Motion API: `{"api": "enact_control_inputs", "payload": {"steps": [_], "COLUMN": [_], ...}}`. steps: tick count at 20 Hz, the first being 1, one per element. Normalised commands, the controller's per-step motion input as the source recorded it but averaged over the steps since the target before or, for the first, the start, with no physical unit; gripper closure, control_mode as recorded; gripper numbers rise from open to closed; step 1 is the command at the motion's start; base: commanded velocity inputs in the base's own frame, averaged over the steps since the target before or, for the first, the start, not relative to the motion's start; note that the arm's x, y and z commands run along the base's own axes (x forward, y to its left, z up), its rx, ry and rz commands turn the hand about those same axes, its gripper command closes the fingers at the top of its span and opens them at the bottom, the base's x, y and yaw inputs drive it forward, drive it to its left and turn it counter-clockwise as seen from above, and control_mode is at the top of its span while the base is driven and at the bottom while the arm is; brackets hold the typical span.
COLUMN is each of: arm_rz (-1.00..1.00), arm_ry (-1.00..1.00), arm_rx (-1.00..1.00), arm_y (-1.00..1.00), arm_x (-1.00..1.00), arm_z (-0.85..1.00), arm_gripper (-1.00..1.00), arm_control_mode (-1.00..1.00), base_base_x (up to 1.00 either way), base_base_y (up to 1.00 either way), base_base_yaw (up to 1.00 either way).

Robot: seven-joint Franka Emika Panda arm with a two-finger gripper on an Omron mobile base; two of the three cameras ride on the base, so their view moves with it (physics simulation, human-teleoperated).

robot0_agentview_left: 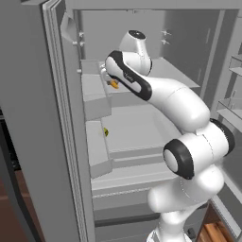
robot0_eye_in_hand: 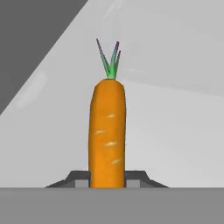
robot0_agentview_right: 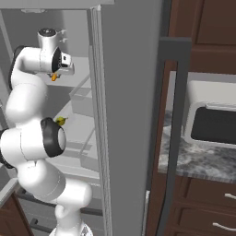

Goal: Open the fridge, remove the pear, carrot, and steak, and place them on any counter.

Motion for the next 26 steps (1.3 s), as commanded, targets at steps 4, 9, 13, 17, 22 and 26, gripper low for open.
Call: {"api": "enact_control_inputs", "payload": {"steps": [4, 9, 13, 17, 22, 26], "arm_rz": [0.0, 0.0, 0.0, 0.0, -0.05, -0.1], "arm_ry": [0.12, -0.01, -0.04, -0.01, -0.05, -0.19], "arm_rx": [-0.08, -0.06, 0.0, 0.0, 0.0, 0.0], "arm_y": [0.03, 0.01, -0.09, -0.34, -0.51, -0.43], "arm_x": [0.0, -0.28, -0.97, -1.0, -1.0, -1.0], "arm_z": [-1.0, -0.82, 0.1, 0.32, 0.15, 0.04], "arm_gripper": [1.0, 1.0, 1.0, 1.0, 1.0, 1.0], "arm_control_mode": [-1.0, -1.0, -1.0, -1.0, -1.0, -1.0], "base_base_x": [0.0, 0.0, 0.0, 0.0, 0.0, 0.0], "base_base_y": [0.0, 0.0, 0.0, 0.0, 0.0, 0.0], "base_base_yaw": [0.0, 0.0, 0.0, 0.0, 0.0, 0.0]}}
